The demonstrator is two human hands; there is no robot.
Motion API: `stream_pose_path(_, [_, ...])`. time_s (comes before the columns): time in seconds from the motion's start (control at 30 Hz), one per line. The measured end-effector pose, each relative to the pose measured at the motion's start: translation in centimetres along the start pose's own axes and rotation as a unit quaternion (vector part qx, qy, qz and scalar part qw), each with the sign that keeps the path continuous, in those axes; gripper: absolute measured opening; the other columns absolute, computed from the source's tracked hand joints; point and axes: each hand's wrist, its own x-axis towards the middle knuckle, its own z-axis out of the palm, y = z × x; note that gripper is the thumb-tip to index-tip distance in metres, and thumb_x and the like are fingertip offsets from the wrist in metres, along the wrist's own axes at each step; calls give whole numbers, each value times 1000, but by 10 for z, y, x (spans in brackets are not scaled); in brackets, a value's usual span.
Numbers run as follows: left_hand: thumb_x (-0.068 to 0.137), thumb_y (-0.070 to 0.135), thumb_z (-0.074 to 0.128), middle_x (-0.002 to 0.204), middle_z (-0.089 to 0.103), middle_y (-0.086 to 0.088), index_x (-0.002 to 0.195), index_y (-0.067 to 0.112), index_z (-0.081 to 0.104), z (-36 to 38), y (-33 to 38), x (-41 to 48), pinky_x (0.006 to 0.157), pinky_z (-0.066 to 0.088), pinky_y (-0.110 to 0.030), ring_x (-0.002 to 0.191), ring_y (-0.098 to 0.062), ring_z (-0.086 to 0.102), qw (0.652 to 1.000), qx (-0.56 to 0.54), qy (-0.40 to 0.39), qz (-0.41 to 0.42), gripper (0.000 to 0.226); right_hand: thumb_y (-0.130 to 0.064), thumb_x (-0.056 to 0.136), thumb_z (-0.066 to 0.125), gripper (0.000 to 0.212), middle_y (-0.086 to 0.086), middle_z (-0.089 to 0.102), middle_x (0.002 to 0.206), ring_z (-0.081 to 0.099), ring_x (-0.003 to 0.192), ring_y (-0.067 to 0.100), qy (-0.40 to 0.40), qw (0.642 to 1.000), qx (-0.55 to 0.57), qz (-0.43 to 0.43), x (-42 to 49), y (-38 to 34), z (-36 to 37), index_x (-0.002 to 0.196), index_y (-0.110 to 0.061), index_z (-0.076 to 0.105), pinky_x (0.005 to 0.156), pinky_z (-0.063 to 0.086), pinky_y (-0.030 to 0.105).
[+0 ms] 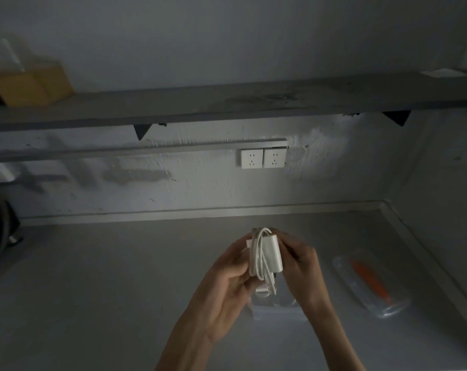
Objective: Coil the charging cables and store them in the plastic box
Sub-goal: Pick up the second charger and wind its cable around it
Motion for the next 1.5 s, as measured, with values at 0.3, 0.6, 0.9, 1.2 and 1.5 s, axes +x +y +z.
stream_pose_path(0.3, [88, 10, 66, 88, 74, 9, 96, 35, 65, 20, -7, 6, 75, 46, -3, 89, 7, 67, 873, 429, 150, 179, 26, 0, 93, 57, 35, -6, 78, 94, 73, 86, 9, 41, 998, -37, 30, 5, 13, -3, 105, -28, 74, 74, 55, 24])
stream_pose_path(0.6, [89, 9, 64, 97, 74, 17, 107, 30, 63, 18, -14, -4, 72, 54, -12, 84, 2, 72, 881, 425, 136, 158, 27, -13, 97, 57, 23, -3, 75, 82, 68, 69, 3, 53, 998, 16, 34, -2, 12, 0, 95, -27, 75, 61, 50, 15])
stream_pose_path(0.9, [86, -11, 60, 70, 77, 7, 90, 13, 70, 3, 34, 18, 63, 59, -18, 69, -2, 72, 947, 237, 180, 121, 27, -34, 99, 50, 28, -7, 49, 49, 44, 44, 2, -86, 980, -130, 124, -35, 26, 7, 88, -16, 68, 50, 37, 19])
stream_pose_path(1.2, [86, 5, 63, 91, 73, -3, 90, 26, 66, 3, 21, 28, 80, 52, -38, 82, -15, 65, 909, 377, 153, 86, 22, -36, 96, 52, 15, -8, 68, 74, 62, 61, 14, -75, 862, -413, -285, -52, -59, -36, 94, -31, 66, 55, 51, 31])
stream_pose_path(1.5, [76, 12, 64, 102, 74, -2, 104, 38, 70, 38, 29, -12, 88, 51, -29, 100, -12, 68, 931, 354, -11, 84, 39, -34, 97, 52, 28, -6, 71, 88, 62, 76, 19, -36, 867, -420, -265, -5, -76, -82, 97, -21, 77, 71, 50, 29])
